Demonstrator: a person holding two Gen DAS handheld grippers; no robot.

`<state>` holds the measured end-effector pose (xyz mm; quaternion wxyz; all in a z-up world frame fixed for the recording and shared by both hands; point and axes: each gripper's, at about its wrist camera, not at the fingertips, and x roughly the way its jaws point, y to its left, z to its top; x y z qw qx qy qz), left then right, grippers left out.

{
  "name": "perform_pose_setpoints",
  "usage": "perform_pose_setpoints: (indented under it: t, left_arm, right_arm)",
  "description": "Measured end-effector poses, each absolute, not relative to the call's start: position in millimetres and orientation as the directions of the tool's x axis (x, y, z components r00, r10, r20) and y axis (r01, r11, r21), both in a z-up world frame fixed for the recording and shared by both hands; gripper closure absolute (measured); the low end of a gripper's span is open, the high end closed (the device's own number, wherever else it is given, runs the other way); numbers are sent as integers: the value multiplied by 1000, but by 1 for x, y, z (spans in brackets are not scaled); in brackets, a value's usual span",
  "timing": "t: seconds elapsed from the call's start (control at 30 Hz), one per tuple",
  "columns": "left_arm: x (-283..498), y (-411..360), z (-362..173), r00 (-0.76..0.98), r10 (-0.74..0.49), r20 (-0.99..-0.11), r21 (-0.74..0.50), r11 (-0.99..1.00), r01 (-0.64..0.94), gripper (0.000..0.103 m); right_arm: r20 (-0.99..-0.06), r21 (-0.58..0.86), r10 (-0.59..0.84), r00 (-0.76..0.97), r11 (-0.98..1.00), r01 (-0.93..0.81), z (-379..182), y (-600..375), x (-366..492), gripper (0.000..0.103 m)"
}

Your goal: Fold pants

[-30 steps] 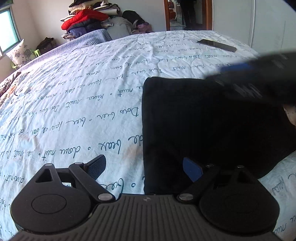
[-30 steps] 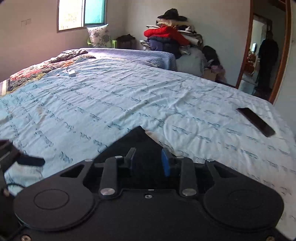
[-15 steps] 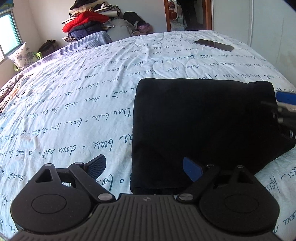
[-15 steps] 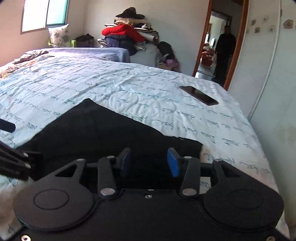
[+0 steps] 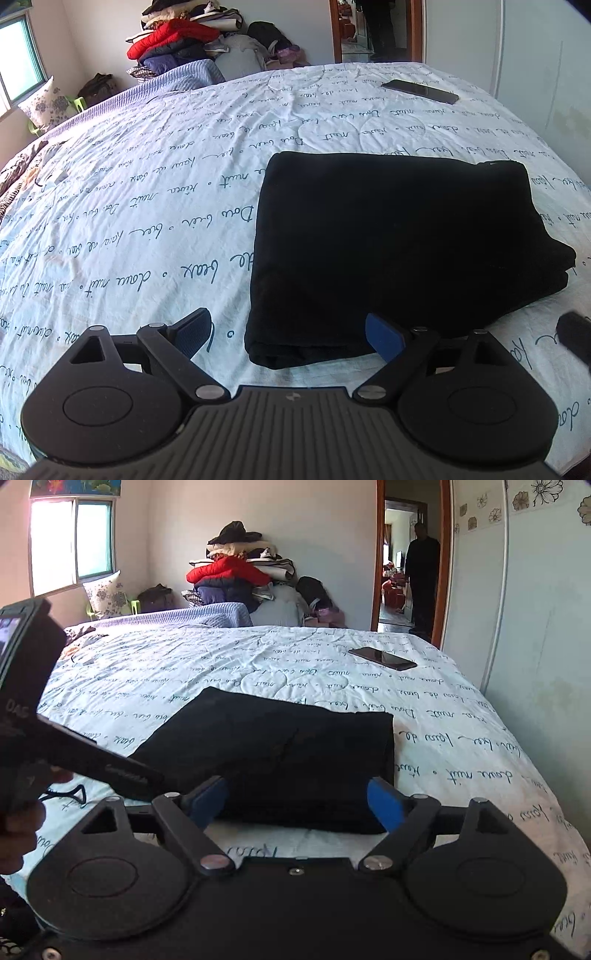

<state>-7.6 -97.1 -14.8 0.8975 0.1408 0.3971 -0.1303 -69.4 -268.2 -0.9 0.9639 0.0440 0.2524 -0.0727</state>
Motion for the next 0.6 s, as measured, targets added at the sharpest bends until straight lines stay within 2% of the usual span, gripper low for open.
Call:
perform_pose_setpoints:
  t: [0.6]
  left_arm:
    - [-29,-81,-11,663,-117,-739,148,932,330,11]
  right_arm:
    - [-519,70,-96,850,986,154,-10,-252,-81,18]
